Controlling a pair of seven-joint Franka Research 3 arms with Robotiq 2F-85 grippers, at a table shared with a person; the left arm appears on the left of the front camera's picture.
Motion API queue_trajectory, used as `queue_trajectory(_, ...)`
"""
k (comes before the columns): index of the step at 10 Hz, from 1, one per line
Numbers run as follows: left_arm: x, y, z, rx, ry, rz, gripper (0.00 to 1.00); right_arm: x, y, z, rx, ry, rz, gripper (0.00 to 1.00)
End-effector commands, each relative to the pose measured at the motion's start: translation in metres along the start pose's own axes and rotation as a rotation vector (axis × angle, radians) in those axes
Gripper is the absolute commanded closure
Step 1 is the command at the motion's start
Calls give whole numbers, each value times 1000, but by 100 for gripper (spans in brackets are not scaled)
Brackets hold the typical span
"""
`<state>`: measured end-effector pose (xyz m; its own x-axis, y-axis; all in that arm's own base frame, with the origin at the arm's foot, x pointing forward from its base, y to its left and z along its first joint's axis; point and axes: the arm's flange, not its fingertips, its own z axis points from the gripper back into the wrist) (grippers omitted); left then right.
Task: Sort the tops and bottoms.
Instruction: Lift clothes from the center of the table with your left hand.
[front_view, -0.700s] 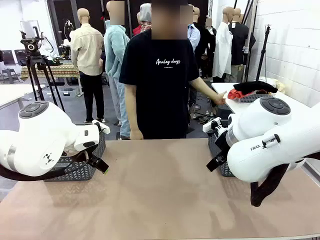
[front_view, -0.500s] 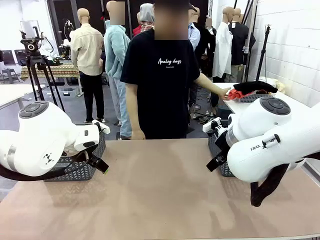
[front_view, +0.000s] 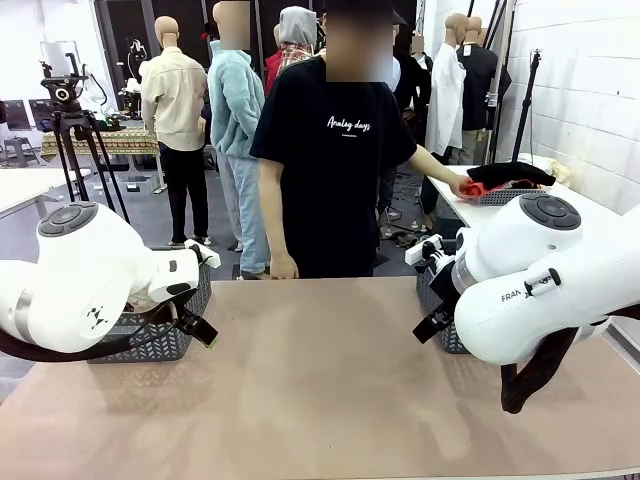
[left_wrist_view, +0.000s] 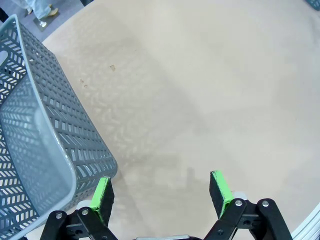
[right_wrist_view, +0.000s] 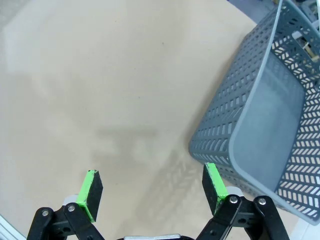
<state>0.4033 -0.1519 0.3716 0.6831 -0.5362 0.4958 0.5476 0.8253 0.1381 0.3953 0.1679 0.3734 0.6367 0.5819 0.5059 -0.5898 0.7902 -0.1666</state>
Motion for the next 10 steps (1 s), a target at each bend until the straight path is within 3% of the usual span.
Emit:
queue_trajectory(1,0,1,0,0,0,1,0,0,0,0,0,0,-2,0)
queue_trajectory(10,0,1,0,0,0,1,0,0,0,0,0,0,-2,0)
